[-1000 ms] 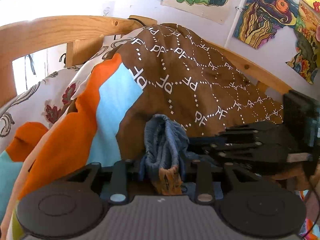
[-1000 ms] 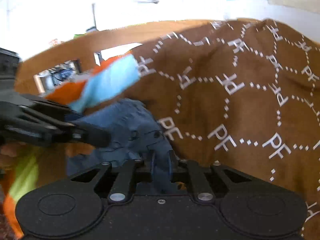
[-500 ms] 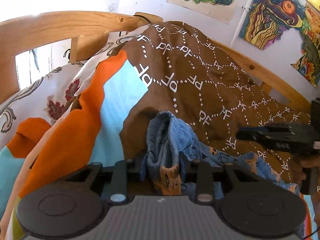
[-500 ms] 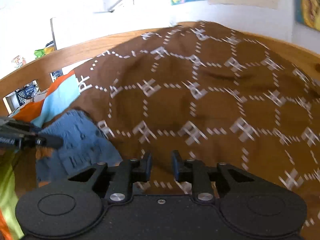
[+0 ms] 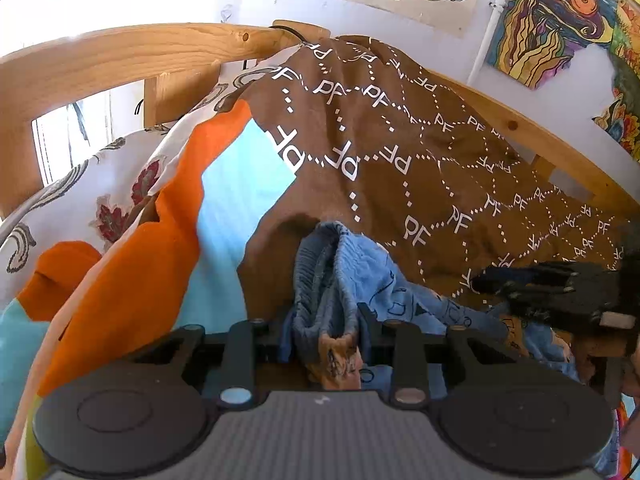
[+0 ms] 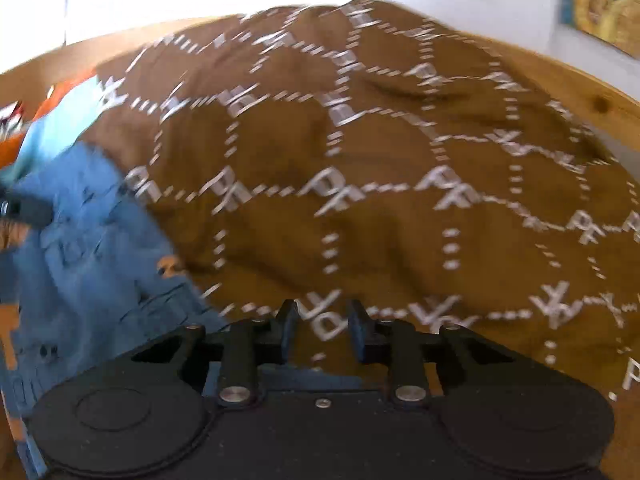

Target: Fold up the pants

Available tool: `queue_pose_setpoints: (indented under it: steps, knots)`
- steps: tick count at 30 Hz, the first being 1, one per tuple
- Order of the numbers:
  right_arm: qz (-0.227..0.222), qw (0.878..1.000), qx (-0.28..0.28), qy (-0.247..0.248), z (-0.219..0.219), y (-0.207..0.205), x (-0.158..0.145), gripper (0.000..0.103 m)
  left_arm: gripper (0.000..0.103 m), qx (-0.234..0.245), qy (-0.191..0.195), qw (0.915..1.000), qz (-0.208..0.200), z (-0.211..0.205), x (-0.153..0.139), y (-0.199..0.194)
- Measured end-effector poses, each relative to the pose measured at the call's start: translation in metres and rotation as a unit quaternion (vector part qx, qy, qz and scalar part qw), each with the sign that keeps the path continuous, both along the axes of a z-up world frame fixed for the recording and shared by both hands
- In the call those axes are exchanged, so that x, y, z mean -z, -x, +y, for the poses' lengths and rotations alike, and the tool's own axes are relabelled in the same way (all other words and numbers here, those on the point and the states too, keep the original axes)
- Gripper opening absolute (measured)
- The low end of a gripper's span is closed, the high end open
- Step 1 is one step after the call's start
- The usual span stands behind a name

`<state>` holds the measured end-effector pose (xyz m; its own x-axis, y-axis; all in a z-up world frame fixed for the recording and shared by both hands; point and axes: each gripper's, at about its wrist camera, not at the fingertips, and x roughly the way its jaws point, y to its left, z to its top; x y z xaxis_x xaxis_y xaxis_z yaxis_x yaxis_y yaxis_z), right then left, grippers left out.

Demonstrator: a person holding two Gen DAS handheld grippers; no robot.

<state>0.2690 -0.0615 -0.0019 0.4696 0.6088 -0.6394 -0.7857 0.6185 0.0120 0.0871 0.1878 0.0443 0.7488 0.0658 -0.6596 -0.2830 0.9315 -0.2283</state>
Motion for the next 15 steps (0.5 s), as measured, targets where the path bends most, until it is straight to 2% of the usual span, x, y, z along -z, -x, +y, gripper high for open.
queue_pose_setpoints:
  steps: [2, 5, 6, 10, 13, 15]
  knots:
    - [0.005, 0.999, -0.021, -0.026, -0.014, 0.008, -0.011, 0.030, 0.036, 0.001, 0.004, 1.0000, 0.001, 0.001, 0.000, -0.001]
    - [0.038, 0.996, -0.074, -0.044, -0.024, 0.024, -0.019, 0.040, 0.040, -0.002, 0.016, 0.9999, 0.000, 0.003, 0.001, -0.002]
    - [0.042, 0.995, -0.079, -0.039, -0.027, 0.030, -0.017, 0.041, 0.041, -0.002, 0.019, 0.9998, 0.000, 0.004, 0.001, -0.002]
    - [-0.020, 0.998, -0.041, 0.042, -0.016, 0.034, 0.005, 0.038, 0.048, -0.005, 0.021, 0.9998, 0.000, 0.000, 0.001, -0.003]
    - [-0.006, 1.000, -0.011, 0.010, -0.019, 0.025, 0.009, 0.037, 0.048, -0.010, 0.016, 0.9998, 0.002, -0.002, 0.001, -0.004]
    - [-0.027, 0.999, 0.025, 0.002, -0.027, 0.031, -0.001, 0.039, 0.047, -0.014, 0.012, 0.9998, 0.004, -0.004, 0.000, -0.005]
